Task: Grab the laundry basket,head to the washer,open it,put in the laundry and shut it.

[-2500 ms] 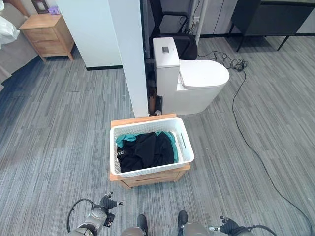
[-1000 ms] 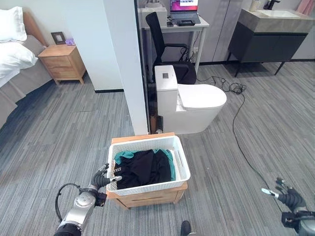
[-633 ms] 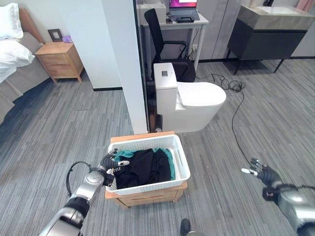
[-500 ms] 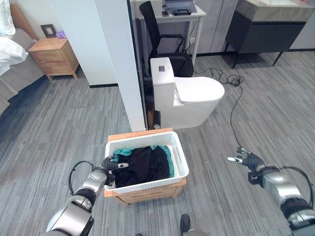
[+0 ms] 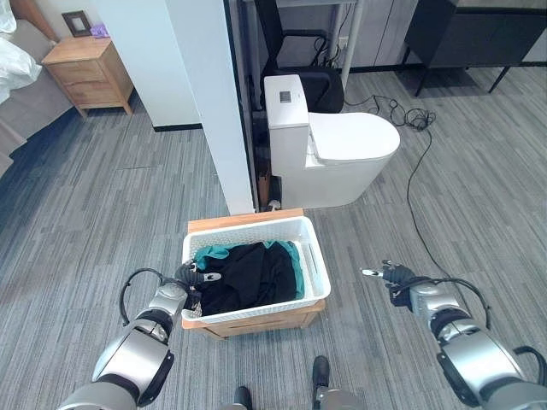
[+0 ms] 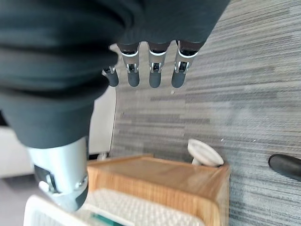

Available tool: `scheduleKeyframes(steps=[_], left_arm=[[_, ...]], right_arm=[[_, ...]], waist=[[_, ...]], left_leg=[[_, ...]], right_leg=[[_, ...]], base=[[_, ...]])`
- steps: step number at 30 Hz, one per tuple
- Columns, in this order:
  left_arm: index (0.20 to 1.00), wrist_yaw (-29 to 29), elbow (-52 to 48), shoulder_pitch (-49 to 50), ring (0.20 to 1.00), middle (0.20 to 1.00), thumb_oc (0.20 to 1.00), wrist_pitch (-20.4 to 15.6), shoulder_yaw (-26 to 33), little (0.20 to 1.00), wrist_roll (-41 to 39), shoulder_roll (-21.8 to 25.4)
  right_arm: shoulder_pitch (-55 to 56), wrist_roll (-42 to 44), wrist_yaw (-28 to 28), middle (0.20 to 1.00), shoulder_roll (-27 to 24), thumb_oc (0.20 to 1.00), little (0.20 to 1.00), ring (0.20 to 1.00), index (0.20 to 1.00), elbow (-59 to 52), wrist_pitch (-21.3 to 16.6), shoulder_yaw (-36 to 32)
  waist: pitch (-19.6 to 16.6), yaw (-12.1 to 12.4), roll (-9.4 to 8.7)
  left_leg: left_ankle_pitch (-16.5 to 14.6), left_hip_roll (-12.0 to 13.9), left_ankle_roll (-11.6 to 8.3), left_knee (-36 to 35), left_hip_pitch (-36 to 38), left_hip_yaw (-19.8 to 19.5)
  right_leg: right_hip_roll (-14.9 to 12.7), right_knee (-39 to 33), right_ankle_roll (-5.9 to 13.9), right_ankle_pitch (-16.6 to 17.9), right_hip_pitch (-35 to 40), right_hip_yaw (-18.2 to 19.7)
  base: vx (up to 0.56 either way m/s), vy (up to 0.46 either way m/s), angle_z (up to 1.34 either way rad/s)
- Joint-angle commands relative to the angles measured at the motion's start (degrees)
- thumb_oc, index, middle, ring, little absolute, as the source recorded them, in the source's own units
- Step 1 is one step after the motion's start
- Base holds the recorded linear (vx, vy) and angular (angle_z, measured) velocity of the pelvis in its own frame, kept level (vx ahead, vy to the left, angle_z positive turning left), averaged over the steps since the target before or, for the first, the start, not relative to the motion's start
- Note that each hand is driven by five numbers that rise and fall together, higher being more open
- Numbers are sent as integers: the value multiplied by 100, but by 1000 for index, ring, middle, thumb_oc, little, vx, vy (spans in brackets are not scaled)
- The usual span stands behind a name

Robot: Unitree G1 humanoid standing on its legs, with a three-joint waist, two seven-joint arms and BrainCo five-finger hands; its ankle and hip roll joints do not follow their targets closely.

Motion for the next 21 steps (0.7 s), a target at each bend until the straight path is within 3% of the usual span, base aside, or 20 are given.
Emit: scheduleKeyframes(steps=[1,5,8,11,15,21], left_arm=[[1000,270,394,-570,1000,1000,1000,-140,-7,1000,-223,185],[1000,474,-874,-448,1000,1000,1000,-348,-141,1000,-536,264],[1000,533,-2381,-95,1000,1000,1000,-364,-67,1000,-587,558],[1000,554,-3137,165,1000,1000,1000,-348,88,1000,-529,739],[1000,540,-3437,264,1000,1000,1000,-309,177,1000,-412,855],[1000,586,-2928,211,1000,1000,1000,-225,278,1000,-170,856]], right_arm=[[-535,-80,-185,1000,173,1000,1000,1000,1000,258,-222,287],[-357,2,-255,1000,164,1000,1000,1000,1000,-24,-284,312],[-106,-15,-245,1000,70,1000,1000,1000,1000,-318,-264,227],[36,-31,-252,1000,43,1000,1000,1000,1000,-526,-232,146],[52,-60,-211,1000,76,1000,1000,1000,1000,-405,-213,99],[-50,-131,-180,1000,184,1000,1000,1000,1000,-305,-146,137]], waist=[[17,19,-333],[23,98,-310],[26,171,-306],[55,220,-313],[70,279,-326],[120,333,-358]], left_leg=[[159,-242,92,369,-351,-49],[136,-285,112,404,-380,-167],[128,-304,116,406,-373,-246],[134,-313,116,399,-394,-299],[135,-322,127,401,-424,-333],[130,-345,146,406,-485,-350]], right_leg=[[-408,213,563,-136,211,231],[-444,240,566,-184,263,122],[-471,249,567,-215,333,17],[-484,260,576,-225,341,-51],[-498,265,584,-224,338,-100],[-521,267,589,-205,292,-114]], base=[[7,3,3],[24,7,7],[27,-1,9],[1,-2,16],[-4,4,11],[-10,13,6]])
